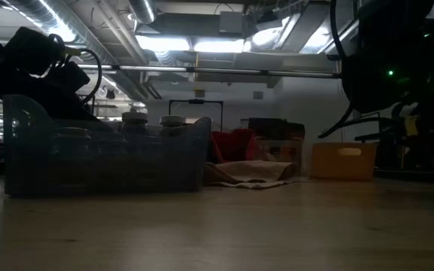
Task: Sort spices by type
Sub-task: Put the brown seasoning bottle into the black bin
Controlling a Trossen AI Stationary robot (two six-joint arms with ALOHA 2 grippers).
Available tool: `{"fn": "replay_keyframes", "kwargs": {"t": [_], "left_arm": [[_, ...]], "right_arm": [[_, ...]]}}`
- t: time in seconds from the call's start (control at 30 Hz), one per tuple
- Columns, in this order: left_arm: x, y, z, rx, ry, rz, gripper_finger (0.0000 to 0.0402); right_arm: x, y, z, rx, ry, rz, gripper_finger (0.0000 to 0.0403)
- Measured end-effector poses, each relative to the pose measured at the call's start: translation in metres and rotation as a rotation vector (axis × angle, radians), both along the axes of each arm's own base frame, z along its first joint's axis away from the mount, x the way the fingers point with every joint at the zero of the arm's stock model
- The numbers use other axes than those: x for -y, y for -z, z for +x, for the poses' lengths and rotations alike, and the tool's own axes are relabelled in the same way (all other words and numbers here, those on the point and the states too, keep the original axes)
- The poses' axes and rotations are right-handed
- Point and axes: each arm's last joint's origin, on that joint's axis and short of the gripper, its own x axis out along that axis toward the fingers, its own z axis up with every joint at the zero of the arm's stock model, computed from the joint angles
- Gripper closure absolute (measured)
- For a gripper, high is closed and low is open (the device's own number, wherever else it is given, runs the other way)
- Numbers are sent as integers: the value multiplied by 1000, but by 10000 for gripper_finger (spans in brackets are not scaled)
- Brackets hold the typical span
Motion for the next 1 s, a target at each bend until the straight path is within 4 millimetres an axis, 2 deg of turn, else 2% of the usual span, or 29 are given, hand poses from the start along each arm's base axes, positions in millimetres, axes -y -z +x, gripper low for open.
{"fn": "replay_keyframes", "kwargs": {"t": [0.3, 0.63, 0.87, 1.0], "left_arm": [[0, 0, 0, 0, 0, 0, 274], [0, 0, 0, 0, 0, 0, 274], [0, 0, 0, 0, 0, 0, 274], [0, 0, 0, 0, 0, 0, 274]], "right_arm": [[-1, 0, 0, -1, 9, 18, 133], [-1, 0, 1, -6, 38, 17, 188], [-1, 0, 3, 10, 43, 28, 199], [-3, -6, 11, 62, 35, 25, 200]]}}
